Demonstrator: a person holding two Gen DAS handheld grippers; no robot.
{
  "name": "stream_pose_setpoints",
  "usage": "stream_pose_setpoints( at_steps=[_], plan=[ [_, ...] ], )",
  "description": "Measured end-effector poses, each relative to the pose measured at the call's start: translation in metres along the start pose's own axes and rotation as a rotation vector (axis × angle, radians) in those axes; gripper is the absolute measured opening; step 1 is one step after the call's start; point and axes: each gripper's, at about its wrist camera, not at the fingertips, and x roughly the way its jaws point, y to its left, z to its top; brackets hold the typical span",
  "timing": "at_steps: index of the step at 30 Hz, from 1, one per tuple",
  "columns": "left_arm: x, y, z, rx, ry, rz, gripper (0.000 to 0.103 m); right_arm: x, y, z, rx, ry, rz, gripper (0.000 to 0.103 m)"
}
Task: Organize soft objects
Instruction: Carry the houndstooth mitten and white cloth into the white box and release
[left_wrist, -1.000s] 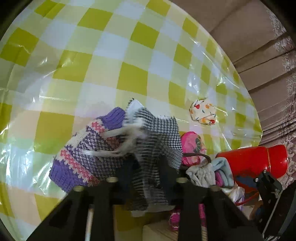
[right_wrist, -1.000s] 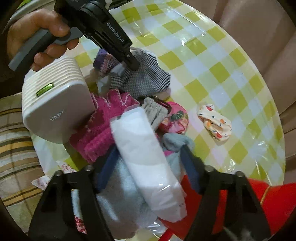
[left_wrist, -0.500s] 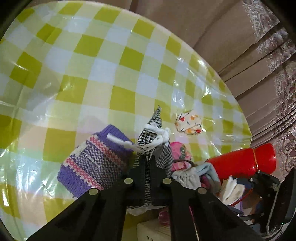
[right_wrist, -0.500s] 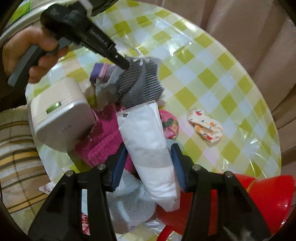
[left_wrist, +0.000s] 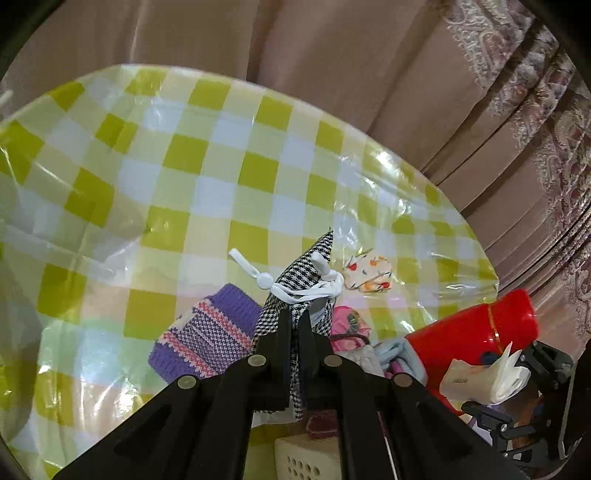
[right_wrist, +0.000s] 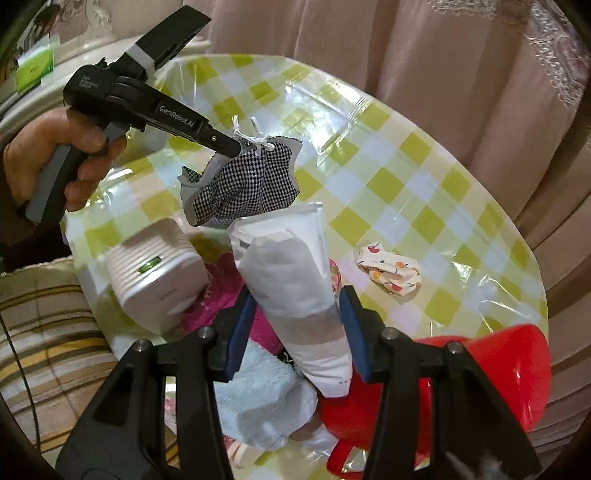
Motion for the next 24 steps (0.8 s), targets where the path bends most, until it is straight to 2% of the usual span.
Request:
stream_pose_setpoints(
  at_steps=[7, 13, 19, 24],
  plan=[
    [-0.041, -0.02, -0.003, 0.027, -0.069, -0.018, 0.003, -0.03, -0.001, -0.015, 0.079, -0.042, -0.011, 0.051],
    [-0.077, -0.053, -0.01, 0.087, -0.11, -0.063, 0.003, -0.055, -0.006, -0.036, 0.158, -0.06, -0.025, 0.051],
    [-0.1, -0.091, -0.031, 0.151, -0.117, -0.115, 0.003, -0.082, -0.011, -0.064, 0.23, -0.071, -0.054, 0.051],
    [-0.107, -0.125, -0.056, 0.19, -0.092, -0.177, 0.003, -0.102, -0.017, -0.096, 0.305, -0.075, -0.083, 0.051]
  ],
)
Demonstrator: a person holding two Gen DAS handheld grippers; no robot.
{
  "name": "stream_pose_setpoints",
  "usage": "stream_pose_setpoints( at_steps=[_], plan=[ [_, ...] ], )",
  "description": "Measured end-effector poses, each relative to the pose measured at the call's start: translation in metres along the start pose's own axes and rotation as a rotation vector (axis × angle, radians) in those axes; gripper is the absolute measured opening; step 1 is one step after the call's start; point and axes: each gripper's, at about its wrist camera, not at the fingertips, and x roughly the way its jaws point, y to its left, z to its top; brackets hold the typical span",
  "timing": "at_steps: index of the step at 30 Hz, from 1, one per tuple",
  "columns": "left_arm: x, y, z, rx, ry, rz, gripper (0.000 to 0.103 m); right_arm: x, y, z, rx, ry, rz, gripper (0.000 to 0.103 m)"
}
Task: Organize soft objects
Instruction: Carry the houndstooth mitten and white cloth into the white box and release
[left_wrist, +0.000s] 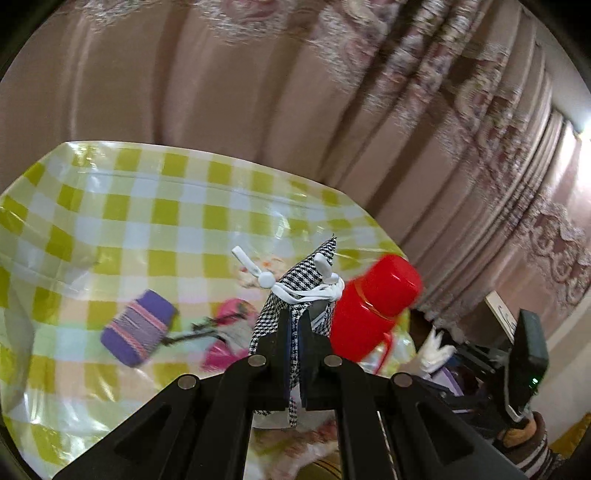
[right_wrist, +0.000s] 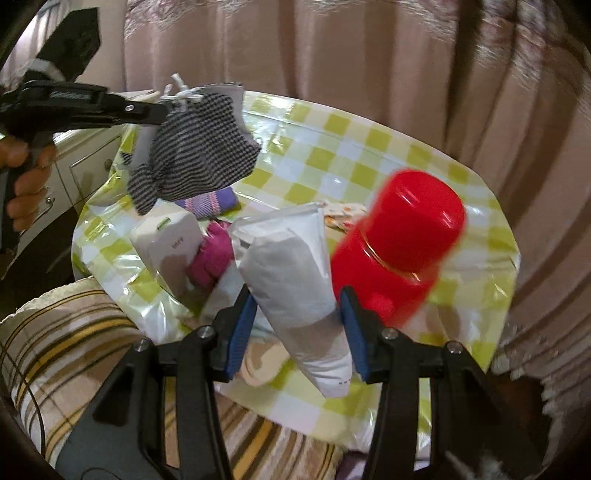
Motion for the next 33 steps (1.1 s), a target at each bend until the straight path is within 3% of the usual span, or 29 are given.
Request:
stream_pose_setpoints(
  at_steps=[9, 18, 25, 33],
  plan=[
    [0.011, -0.078, -0.03, 0.098, 0.058, -0.115, 0.003, -0.039, -0.041, -0.057, 0.144, 0.01, -0.071, 0.051],
    [0.048, -0.16, -0.066, 0.182, 0.159, -0.223, 0.003, -0.08, -0.083, -0.129, 0.296, 0.031, -0.175, 0.051],
    [0.085, -0.224, -0.099, 0.247, 0.257, -0.3, 0.003, -0.099, -0.096, -0.191, 0.364, 0.09, -0.239, 0.051],
    [0.124, -0.287, -0.128, 0.309, 0.339, -0.343, 0.003, -0.109, -0.102, -0.244, 0.446, 0.141, -0.246, 0.051]
  ],
)
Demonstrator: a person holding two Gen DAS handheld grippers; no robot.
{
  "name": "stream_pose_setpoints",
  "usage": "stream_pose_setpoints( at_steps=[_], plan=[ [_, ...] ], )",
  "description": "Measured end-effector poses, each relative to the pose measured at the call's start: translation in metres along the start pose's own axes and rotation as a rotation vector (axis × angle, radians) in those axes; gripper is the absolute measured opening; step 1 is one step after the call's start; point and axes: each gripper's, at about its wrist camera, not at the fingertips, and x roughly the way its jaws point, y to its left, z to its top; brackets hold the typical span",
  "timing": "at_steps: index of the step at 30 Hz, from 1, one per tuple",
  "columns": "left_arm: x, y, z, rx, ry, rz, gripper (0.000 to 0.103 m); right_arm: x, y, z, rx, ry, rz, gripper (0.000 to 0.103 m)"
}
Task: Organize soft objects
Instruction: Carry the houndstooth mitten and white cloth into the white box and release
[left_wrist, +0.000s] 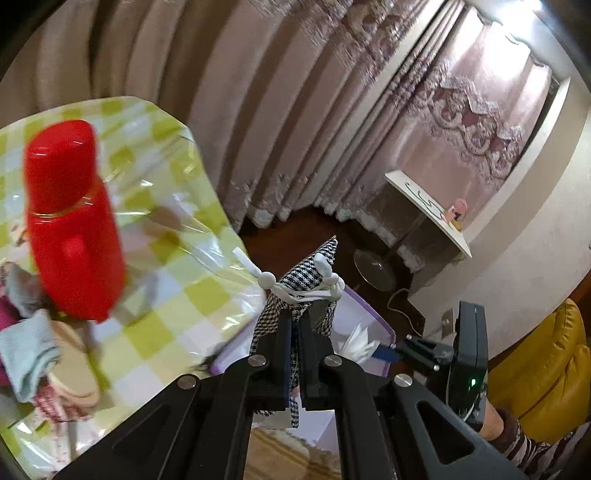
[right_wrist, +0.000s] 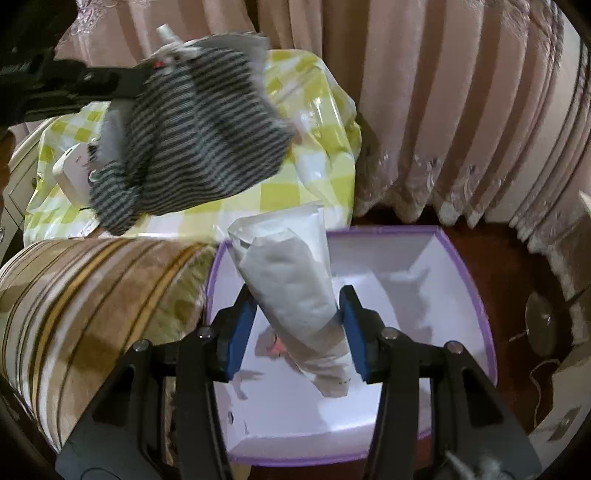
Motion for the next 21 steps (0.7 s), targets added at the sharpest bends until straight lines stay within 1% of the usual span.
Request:
stream_pose_setpoints(
  at_steps=[4, 5, 6, 7, 8, 9, 11, 12, 13, 14, 15, 16, 21],
  plan=[
    [0.023, -0.014, 0.0, 0.013, 0.032, -0.009, 0.003, 0.002, -0.007, -0.017, 0.028, 0.028, 0.018, 0.051],
    [0.03, -0.016, 0.001, 0.011, 0.04, -0.002, 0.003, 0.003, -0.009, -0.02, 0.032, 0.033, 0.026, 0.051],
    [0.036, -0.016, 0.001, 0.008, 0.053, 0.007, 0.006, 0.004, -0.009, -0.022, 0.037, 0.038, 0.031, 0.052],
    [0.043, -0.016, 0.001, 0.002, 0.076, 0.017, 0.006, 0.005, -0.01, -0.025, 0.043, 0.044, 0.034, 0.052],
    [0.048, -0.013, 0.0, -0.003, 0.095, 0.024, 0.007, 0.005, -0.01, -0.027, 0.046, 0.048, 0.037, 0.056],
    [0.052, -0.012, -0.002, -0.007, 0.109, 0.033, 0.008, 0.006, -0.009, -0.028, 0.048, 0.053, 0.041, 0.063],
    [0.056, -0.009, -0.008, -0.012, 0.123, 0.046, 0.013, 0.009, -0.007, -0.028, 0.044, 0.066, 0.057, 0.067],
    [0.057, -0.008, -0.01, -0.015, 0.127, 0.046, 0.022, 0.008, -0.005, -0.03, 0.036, 0.062, 0.064, 0.068],
    [0.057, -0.007, -0.012, -0.02, 0.127, 0.046, 0.034, 0.008, -0.003, -0.03, 0.029, 0.058, 0.067, 0.068],
    [0.055, -0.005, -0.013, -0.024, 0.122, 0.048, 0.041, 0.008, -0.001, -0.03, 0.023, 0.057, 0.068, 0.068],
    [0.054, -0.004, -0.013, -0.026, 0.117, 0.048, 0.051, 0.007, 0.0, -0.03, 0.021, 0.056, 0.07, 0.068],
    [0.052, -0.003, -0.014, -0.026, 0.11, 0.048, 0.054, 0.008, 0.0, -0.03, 0.022, 0.055, 0.071, 0.068],
    [0.042, 0.003, -0.017, -0.039, 0.088, 0.047, 0.054, 0.009, 0.006, -0.029, 0.014, 0.06, 0.077, 0.068]
  ],
)
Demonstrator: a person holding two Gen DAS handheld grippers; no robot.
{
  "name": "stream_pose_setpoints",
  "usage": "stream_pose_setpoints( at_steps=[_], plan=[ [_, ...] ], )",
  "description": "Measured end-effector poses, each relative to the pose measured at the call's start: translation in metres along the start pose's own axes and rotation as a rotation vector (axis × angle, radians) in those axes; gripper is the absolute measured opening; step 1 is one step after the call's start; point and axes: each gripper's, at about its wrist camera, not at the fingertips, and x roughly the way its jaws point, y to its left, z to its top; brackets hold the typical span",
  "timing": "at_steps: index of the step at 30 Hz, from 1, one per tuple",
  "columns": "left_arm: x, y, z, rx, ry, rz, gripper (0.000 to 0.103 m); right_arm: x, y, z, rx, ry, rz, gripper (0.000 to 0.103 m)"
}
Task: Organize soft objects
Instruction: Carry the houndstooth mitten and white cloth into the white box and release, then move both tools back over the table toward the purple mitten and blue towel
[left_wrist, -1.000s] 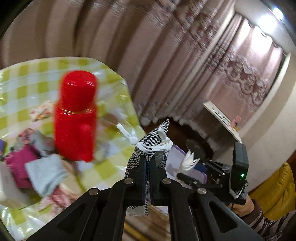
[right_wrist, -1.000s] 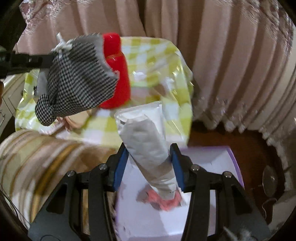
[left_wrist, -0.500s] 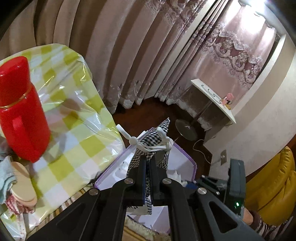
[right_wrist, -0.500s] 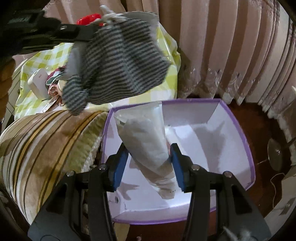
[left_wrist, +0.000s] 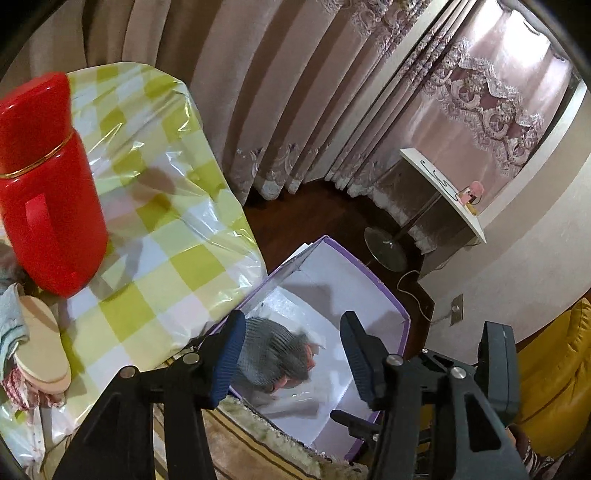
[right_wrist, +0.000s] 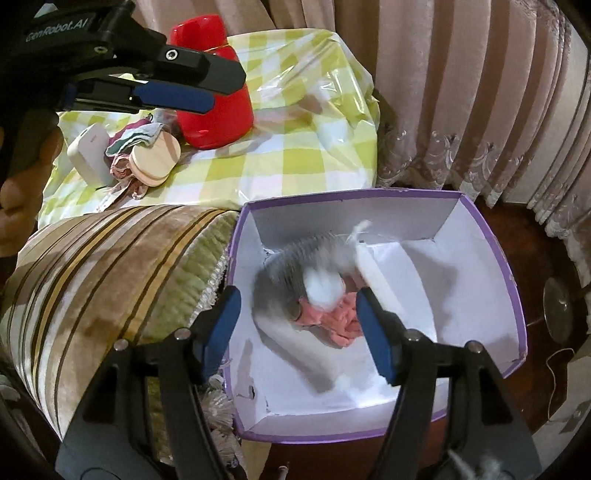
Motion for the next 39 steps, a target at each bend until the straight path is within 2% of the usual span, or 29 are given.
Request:
stream_pose_setpoints(
  at_steps=[8, 13, 17, 23, 27, 39],
  plan=[
    [-0.011, 0.01, -0.022, -0.017, -0.037, 0.022, 0.054, -0.002, 0.016, 0.006, -0.019, -0.012, 0.015, 0.068],
    [-0.028, 0.017, -0.037, 0.02, -0.072, 0.068, 0.054, -0.005, 0.028, 0.013, -0.032, -0.038, 0.023, 0.068],
    [-0.047, 0.032, -0.049, 0.012, -0.091, 0.104, 0.054, -0.006, 0.036, 0.019, -0.032, -0.055, 0.038, 0.068],
    [-0.086, 0.071, -0.066, -0.065, -0.136, 0.161, 0.054, -0.005, 0.056, 0.031, -0.065, -0.065, 0.051, 0.068],
    [-0.12, 0.097, -0.077, -0.114, -0.181, 0.221, 0.055, -0.003, 0.069, 0.044, -0.074, -0.077, 0.09, 0.068],
    [-0.209, 0.178, -0.096, -0.262, -0.297, 0.379, 0.055, 0.006, 0.142, 0.096, -0.213, -0.115, 0.156, 0.068]
  ],
)
